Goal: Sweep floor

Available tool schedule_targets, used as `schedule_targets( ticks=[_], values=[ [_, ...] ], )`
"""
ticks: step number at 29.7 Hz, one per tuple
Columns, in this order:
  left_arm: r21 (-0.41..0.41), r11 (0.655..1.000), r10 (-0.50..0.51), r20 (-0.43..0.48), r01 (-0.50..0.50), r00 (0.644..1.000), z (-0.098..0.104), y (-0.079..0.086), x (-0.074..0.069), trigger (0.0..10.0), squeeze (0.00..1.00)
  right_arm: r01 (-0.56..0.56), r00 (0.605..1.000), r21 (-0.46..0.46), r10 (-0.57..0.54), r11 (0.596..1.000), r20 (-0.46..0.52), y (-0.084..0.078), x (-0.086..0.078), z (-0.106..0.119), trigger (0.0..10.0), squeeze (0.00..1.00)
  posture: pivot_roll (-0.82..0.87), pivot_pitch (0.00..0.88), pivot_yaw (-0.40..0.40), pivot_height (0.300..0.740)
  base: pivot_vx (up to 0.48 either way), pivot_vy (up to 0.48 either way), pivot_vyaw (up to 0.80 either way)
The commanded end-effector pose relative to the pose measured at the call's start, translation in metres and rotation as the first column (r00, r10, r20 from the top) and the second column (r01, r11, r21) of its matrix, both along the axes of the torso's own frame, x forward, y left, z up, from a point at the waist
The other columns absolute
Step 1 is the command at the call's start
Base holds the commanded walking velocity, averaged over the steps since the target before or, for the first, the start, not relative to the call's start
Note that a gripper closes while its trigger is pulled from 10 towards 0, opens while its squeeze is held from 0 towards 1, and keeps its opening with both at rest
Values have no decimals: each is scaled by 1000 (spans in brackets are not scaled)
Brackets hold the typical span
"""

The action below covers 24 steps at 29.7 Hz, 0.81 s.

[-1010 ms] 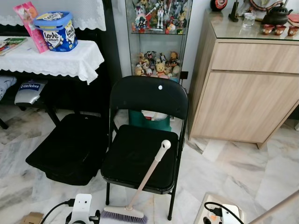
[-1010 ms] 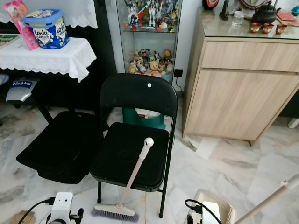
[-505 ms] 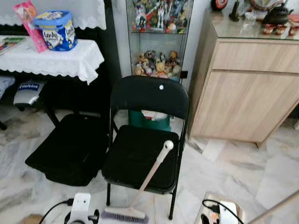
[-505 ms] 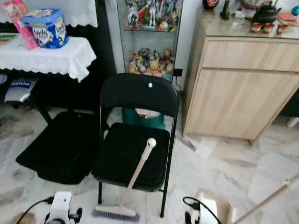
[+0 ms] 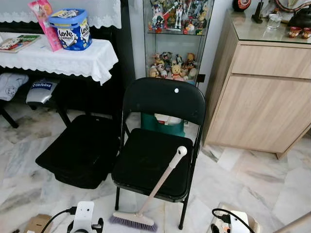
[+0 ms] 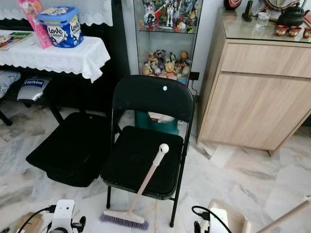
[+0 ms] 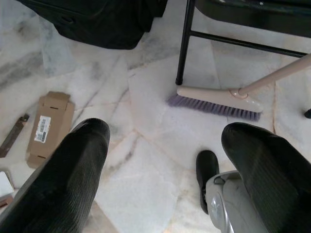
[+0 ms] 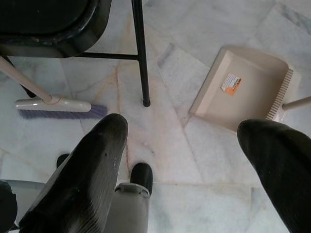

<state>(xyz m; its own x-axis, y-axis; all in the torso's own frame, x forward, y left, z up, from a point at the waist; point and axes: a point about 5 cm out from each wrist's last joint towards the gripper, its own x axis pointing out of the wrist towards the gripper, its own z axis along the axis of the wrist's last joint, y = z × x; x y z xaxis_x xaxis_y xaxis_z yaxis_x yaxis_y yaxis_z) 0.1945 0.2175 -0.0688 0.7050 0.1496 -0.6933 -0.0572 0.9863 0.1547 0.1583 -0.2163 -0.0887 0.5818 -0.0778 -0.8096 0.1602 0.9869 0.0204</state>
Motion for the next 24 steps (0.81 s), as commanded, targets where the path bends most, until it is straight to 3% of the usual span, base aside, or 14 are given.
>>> schedule_targets(
  ticks=[1, 10, 14, 16, 17, 18, 19, 20, 21, 22, 23, 24],
  values=[
    [-14, 1000, 8, 41, -7, 999, 5, 2, 6, 10000, 0, 7, 1000, 2, -7, 1000, -4, -1, -3, -1, 10000, 0, -19, 0, -1, 740, 0, 0, 0],
    [-56, 996, -47, 247, 63, 968, 35, 0, 45, 10000, 0, 4, 1000, 3, -4, 1000, -8, 0, -4, -2, 10000, 0, -18, 3, -1, 740, 0, 0, 0],
    [-85, 988, -88, 395, 131, 914, 61, -5, 72, 10000, 0, 0, 1000, 6, 0, 1000, -6, 4, -4, -2, 10000, 0, -18, 4, -2, 740, 0, 0, 0],
    [-88, 986, -92, 409, 140, 908, 63, -6, 74, 10000, 0, -1, 1000, 6, 1, 1000, -6, 4, -4, -2, 10000, 0, -18, 4, -2, 740, 0, 0, 0],
    [-86, 979, -124, 466, 184, 876, 75, -12, 84, 10000, 0, -4, 1000, 6, 4, 1000, -6, 5, -3, -2, 10000, 0, -16, 3, -2, 740, 0, 0, 0],
    [-86, 979, -124, 466, 184, 876, 75, -12, 84, 10000, 0, -4, 1000, 6, 4, 1000, -6, 5, -3, -2, 10000, 0, -16, 3, -2, 740, 0, 0, 0],
    [-69, 970, -167, 511, 234, 843, 84, -18, 92, 10000, 0, -6, 1000, 6, 6, 1000, -6, 5, -3, -2, 10000, 0, -21, 0, 1, 740, 0, 0, 0],
    [-63, 966, -181, 521, 249, 834, 86, -20, 93, 10000, 0, -7, 1000, 6, 7, 1000, -6, 5, -3, -2, 10000, 0, -21, 0, 1, 740, 0, 0, 0],
    [-61, 959, -201, 542, 277, 816, 91, -23, 95, 10000, 373, -6, 1000, 5, 6, 1000, -5, 4, -3, -2, 10000, 0, -25, 0, 3, 740, 0, 0, 0],
    [-62, 953, -214, 556, 297, 803, 93, -25, 97, 10000, 373, -5, 1000, 5, 6, 1000, -4, 4, -3, -2, 10000, 0, -27, 0, 4, 740, 0, 0, 0],
    [-60, 946, -228, 571, 317, 788, 97, -27, 98, 10000, 1000, -4, 1000, 5, 4, 1000, -4, 4, -3, -2, 10000, 0, -28, 0, 5, 740, 0, 0, 0],
    [-56, 939, -246, 581, 340, 775, 100, -29, 100, 10000, 1000, -3, 1000, 4, 3, 1000, -3, 3, -3, -2, 10000, 0, -28, 0, 5, 740, 0, 0, 0]
  ],
)
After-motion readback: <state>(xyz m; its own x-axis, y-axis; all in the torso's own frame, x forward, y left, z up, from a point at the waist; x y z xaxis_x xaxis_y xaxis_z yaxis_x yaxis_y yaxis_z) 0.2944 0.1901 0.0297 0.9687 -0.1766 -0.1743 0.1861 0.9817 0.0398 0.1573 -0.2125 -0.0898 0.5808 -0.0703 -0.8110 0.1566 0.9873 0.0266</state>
